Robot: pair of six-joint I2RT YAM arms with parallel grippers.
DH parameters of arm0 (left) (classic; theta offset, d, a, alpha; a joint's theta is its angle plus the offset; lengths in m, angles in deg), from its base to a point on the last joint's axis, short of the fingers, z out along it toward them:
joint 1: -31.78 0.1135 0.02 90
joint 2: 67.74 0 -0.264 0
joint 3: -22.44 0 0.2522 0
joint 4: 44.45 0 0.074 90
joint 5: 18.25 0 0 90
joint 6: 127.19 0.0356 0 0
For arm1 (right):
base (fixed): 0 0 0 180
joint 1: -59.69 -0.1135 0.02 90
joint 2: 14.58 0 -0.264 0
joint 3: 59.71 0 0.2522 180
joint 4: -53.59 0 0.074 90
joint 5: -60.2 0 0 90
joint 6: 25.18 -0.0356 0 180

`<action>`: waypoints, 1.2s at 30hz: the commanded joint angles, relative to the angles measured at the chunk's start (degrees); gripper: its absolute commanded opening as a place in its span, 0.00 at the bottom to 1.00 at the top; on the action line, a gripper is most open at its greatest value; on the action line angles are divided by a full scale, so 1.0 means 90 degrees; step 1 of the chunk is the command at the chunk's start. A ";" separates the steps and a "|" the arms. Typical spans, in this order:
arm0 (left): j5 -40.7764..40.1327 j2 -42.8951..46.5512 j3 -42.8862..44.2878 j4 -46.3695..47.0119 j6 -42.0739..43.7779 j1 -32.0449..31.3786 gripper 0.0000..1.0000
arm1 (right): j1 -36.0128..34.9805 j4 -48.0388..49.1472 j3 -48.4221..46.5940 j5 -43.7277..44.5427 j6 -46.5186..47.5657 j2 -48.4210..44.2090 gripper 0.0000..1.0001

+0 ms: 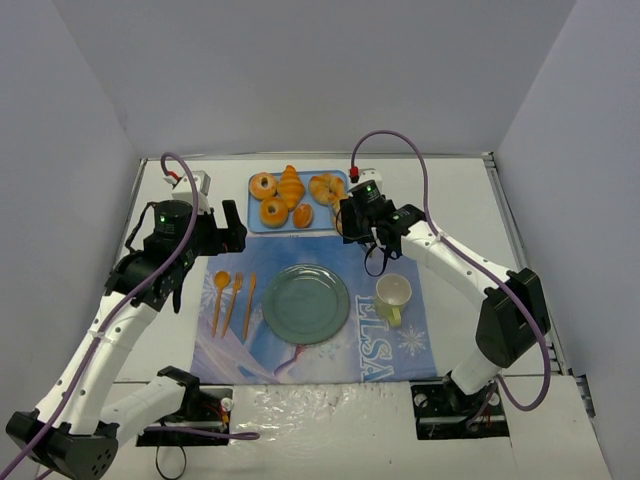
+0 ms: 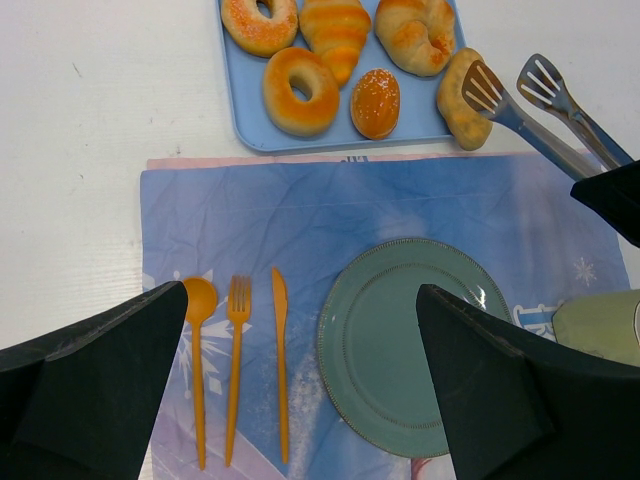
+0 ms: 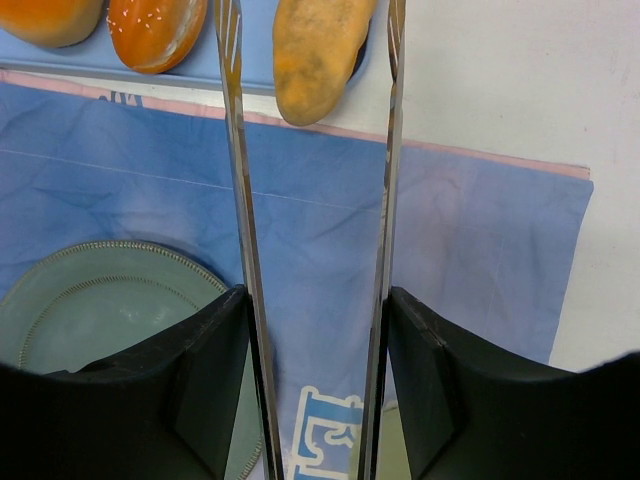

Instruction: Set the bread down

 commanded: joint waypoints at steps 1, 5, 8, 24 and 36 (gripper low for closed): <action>-0.0072 0.0003 0.0142 0.0305 0.0015 0.0045 0.97 | -0.0072 0.0209 -0.0040 0.0284 -0.0068 -0.0159 0.52; -0.0072 0.0003 0.0142 0.0305 0.0015 0.0048 0.97 | -0.0074 0.0209 -0.0056 0.0333 -0.0068 -0.0093 0.53; -0.0072 0.0005 0.0142 0.0298 0.0015 0.0053 0.97 | -0.0074 0.0217 -0.0084 0.0344 -0.0076 -0.0014 0.54; -0.0092 0.0003 0.0142 0.0296 0.0025 0.0055 0.97 | -0.0094 0.0385 -0.0167 0.0334 -0.0088 0.0544 0.54; -0.0092 0.0008 0.0142 0.0296 0.0025 0.0045 0.97 | -0.0147 0.0409 -0.0227 0.0296 -0.0063 0.0676 0.44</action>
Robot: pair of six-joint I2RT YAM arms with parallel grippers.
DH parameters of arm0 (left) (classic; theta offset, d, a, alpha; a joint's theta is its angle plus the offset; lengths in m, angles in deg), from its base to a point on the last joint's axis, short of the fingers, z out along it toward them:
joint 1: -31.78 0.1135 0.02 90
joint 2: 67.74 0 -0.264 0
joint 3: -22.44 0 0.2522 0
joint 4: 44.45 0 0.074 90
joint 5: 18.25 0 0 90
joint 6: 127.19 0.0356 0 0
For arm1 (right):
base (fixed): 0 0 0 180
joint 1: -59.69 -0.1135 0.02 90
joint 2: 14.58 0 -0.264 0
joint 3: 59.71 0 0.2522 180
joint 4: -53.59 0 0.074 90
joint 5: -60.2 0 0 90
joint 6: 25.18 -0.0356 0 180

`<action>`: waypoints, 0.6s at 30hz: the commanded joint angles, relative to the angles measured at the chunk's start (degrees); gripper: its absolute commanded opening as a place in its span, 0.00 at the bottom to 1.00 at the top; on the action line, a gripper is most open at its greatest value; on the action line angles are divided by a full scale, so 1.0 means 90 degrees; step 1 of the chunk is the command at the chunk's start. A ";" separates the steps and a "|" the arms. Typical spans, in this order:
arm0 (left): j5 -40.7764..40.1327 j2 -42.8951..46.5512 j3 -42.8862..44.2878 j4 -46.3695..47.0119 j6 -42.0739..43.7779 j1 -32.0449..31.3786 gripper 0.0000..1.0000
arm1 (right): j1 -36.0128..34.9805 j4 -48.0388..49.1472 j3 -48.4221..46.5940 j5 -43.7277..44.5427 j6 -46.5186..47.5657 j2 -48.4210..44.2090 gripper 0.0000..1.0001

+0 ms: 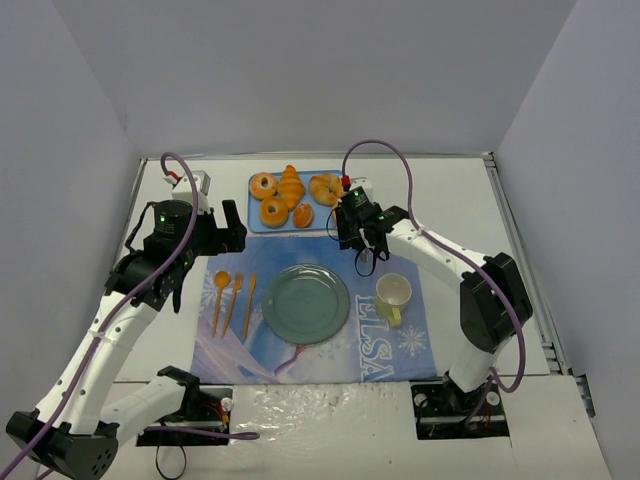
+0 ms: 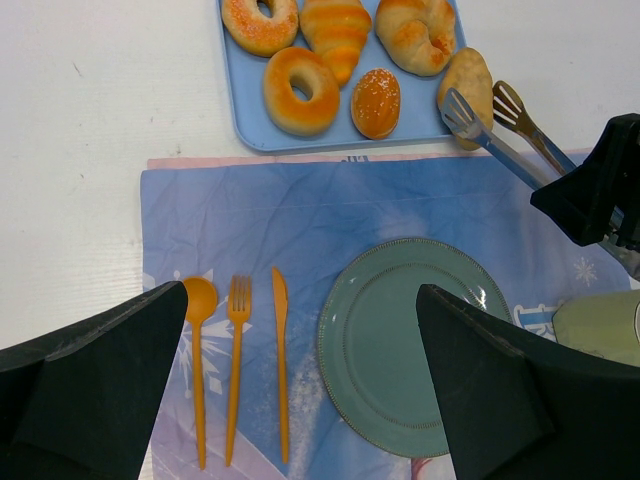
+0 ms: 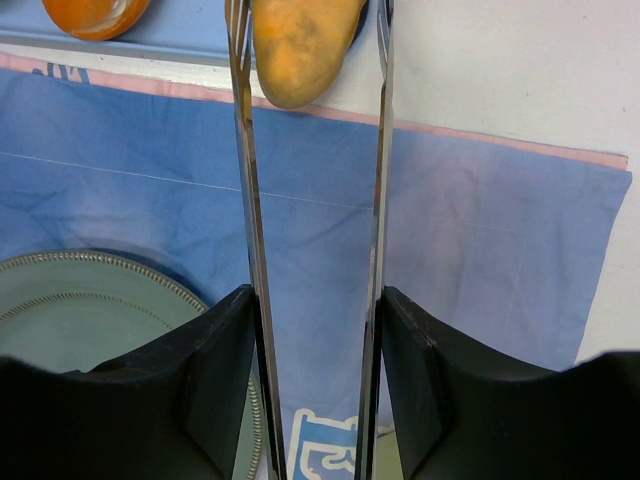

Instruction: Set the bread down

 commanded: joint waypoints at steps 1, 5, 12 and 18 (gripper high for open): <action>-0.0092 0.0012 0.0142 0.0300 0.0025 0.0040 0.97 | -0.0071 0.0256 -0.0234 0.0147 -0.0011 -0.0054 0.42; -0.0092 0.0003 0.0142 0.0300 0.0025 0.0040 0.97 | -0.0100 0.0256 -0.0235 0.0129 -0.0009 -0.0140 0.37; -0.0082 -0.0007 0.0135 0.0301 0.0025 0.0040 0.97 | -0.0113 0.0178 -0.0261 0.0167 0.0015 -0.0423 0.29; -0.0082 -0.0026 0.0134 0.0299 0.0025 0.0048 0.97 | -0.0141 -0.0026 -0.0295 0.0199 0.0059 -0.0830 0.28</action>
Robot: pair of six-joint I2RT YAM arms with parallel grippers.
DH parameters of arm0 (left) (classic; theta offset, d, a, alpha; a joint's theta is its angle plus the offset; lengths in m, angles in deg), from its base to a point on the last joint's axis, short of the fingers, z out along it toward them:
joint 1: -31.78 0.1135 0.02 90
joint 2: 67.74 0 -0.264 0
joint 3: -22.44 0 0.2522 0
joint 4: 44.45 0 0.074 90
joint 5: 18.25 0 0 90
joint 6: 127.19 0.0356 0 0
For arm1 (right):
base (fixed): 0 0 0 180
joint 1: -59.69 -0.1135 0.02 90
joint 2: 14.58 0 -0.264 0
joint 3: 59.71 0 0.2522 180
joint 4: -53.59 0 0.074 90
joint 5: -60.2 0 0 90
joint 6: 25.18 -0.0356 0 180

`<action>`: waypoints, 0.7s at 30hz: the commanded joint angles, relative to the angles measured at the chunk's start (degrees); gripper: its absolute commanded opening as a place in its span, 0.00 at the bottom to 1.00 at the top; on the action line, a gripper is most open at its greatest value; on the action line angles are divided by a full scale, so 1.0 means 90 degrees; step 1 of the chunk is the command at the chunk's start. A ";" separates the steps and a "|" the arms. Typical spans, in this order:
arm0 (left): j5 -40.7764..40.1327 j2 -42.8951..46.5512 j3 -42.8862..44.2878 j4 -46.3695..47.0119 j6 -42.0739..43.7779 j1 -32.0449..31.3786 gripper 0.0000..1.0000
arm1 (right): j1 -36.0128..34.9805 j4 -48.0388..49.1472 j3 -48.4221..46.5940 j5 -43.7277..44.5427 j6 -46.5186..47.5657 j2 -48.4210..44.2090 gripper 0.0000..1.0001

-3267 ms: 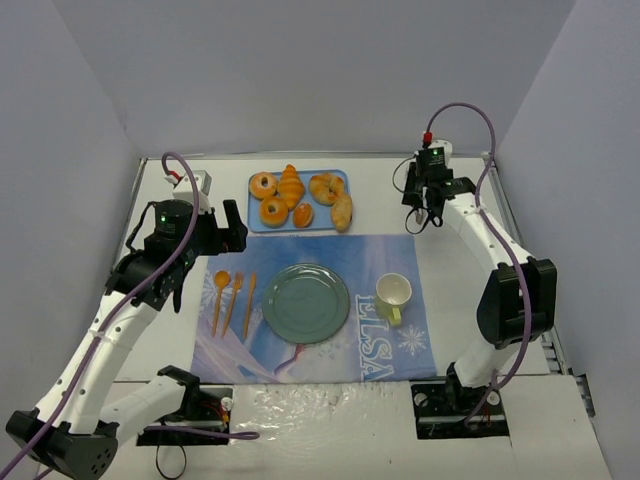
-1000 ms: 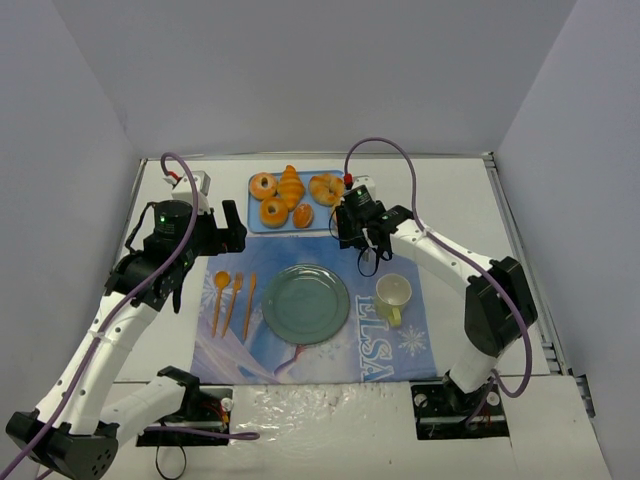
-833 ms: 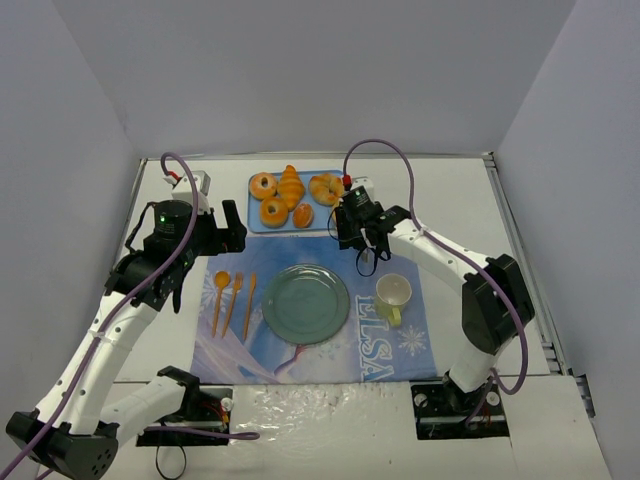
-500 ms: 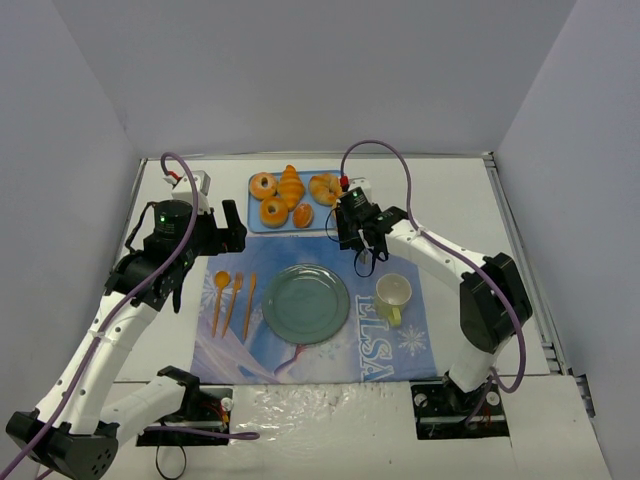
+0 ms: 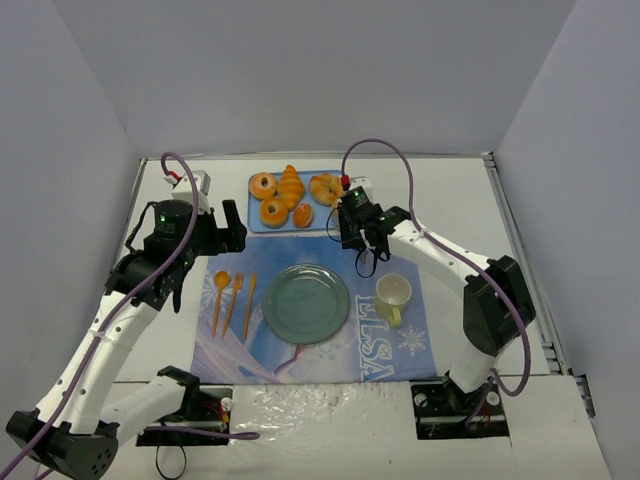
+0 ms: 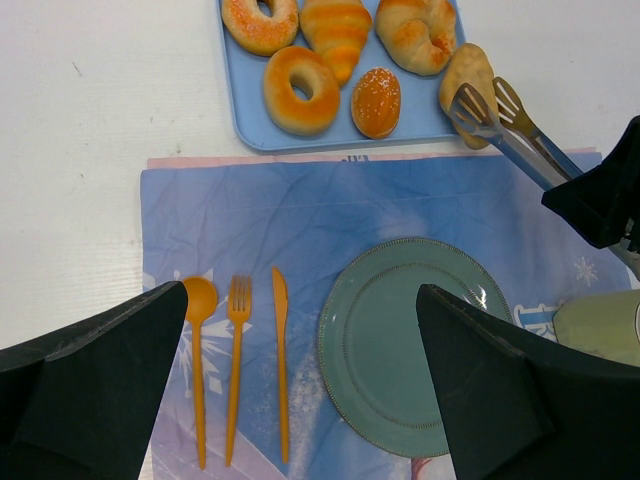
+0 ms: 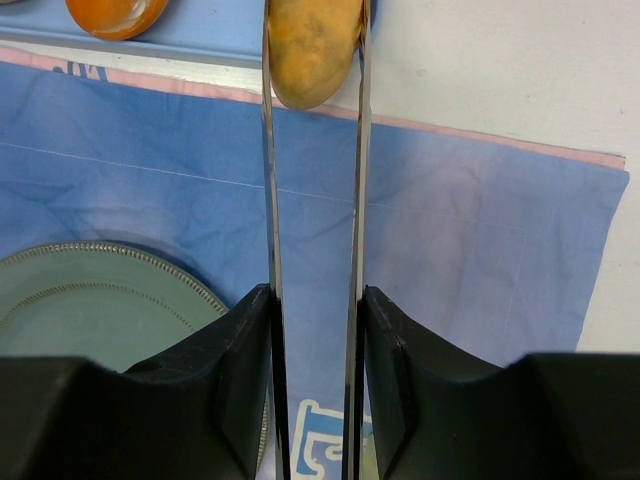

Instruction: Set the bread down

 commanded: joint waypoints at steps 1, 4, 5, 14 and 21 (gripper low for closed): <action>-0.0082 -0.0017 0.0141 0.0292 0.0025 0.0041 0.97 | -0.0084 -0.0008 -0.0302 0.0206 0.0068 -0.0747 0.28; -0.0082 -0.0026 0.0132 0.0301 0.0025 0.0050 0.97 | -0.0085 -0.0083 -0.0283 0.0204 0.0095 -0.0890 0.28; -0.0082 -0.0026 0.0132 0.0301 0.0025 0.0043 0.97 | -0.0085 -0.0102 -0.0270 0.0178 0.0108 -0.0942 0.28; -0.0120 -0.0026 0.0142 0.0291 0.0033 0.0040 0.97 | -0.0141 -0.0217 0.0111 -0.0807 0.0209 -0.1607 0.27; -0.0121 -0.0021 0.0142 0.0291 0.0035 0.0040 0.97 | -0.0378 -0.0250 0.0620 -0.1838 0.0078 -0.2576 0.28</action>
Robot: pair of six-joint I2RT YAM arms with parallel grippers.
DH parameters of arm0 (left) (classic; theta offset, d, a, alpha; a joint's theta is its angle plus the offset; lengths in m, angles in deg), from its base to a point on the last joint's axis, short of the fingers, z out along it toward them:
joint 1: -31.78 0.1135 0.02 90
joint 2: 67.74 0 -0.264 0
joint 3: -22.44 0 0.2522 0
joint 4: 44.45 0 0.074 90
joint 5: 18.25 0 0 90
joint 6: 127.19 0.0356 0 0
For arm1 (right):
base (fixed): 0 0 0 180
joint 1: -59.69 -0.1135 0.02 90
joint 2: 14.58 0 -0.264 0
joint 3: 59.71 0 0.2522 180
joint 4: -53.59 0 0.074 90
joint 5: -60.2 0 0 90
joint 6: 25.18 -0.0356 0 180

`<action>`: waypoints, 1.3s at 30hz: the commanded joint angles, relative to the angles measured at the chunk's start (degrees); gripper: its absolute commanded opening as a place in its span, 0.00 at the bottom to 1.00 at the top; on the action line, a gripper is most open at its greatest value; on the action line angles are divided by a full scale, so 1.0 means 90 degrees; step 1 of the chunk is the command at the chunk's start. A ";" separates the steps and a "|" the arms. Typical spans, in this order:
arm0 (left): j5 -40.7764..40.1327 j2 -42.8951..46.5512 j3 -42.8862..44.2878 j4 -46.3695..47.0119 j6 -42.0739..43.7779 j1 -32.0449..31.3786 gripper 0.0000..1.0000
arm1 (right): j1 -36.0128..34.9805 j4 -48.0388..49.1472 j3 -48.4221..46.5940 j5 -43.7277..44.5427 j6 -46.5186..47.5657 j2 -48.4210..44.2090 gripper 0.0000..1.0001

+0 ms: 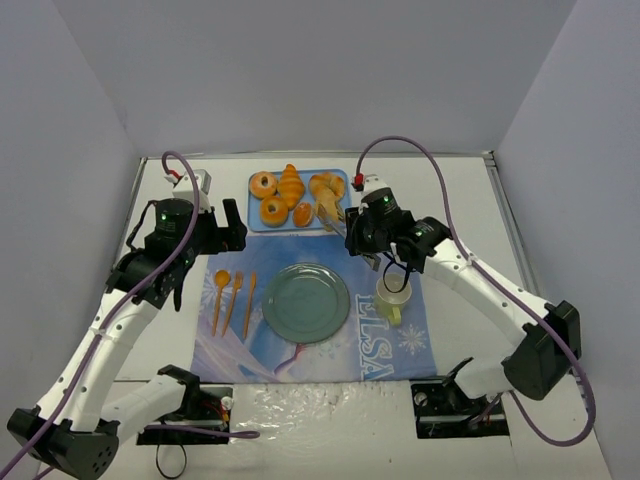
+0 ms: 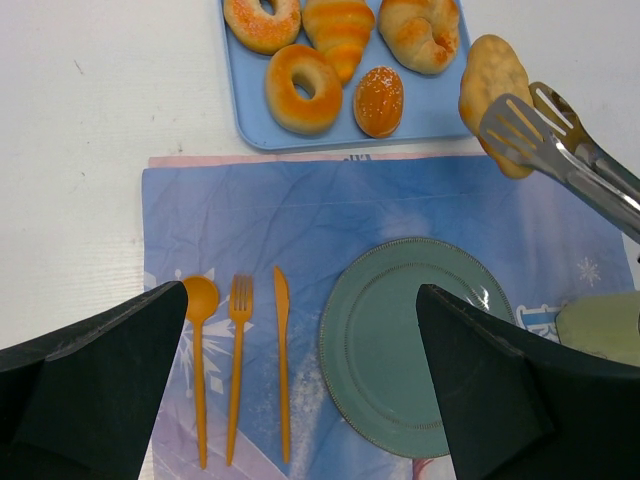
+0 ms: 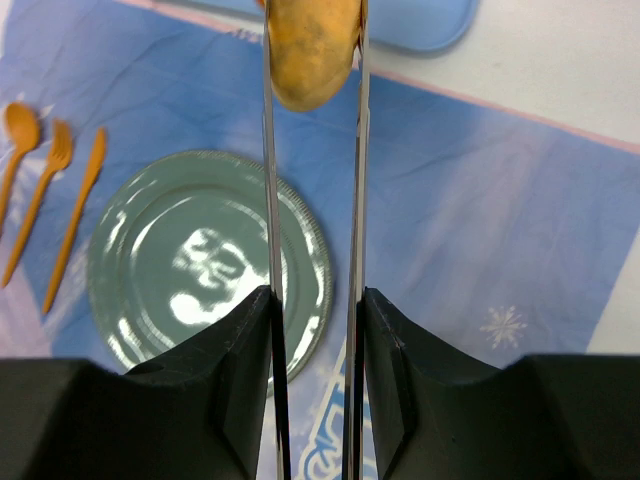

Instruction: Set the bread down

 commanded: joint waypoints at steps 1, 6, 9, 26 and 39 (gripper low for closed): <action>-0.0101 0.0007 0.0142 0.0293 0.0035 0.0040 0.97 | -0.0269 0.0175 0.0268 -0.0904 -0.0059 -0.0884 0.28; -0.0081 -0.0011 0.0148 0.0293 0.0032 0.0050 0.97 | -0.0563 0.0166 0.0662 -0.1468 -0.0166 -0.1272 0.28; -0.0101 -0.0003 0.0142 0.0295 0.0025 0.0050 0.97 | -0.1016 0.0160 0.0855 -0.1401 -0.0224 -0.1346 0.28; -0.0106 -0.0024 0.0142 0.0289 0.0035 0.0050 0.97 | -0.2309 0.0530 0.1435 -0.0734 -0.0580 -0.0700 0.29; -0.0120 -0.0019 0.0142 0.0274 0.0035 0.0054 0.97 | -0.2638 0.0570 0.1462 -0.0433 -0.0657 -0.0313 0.35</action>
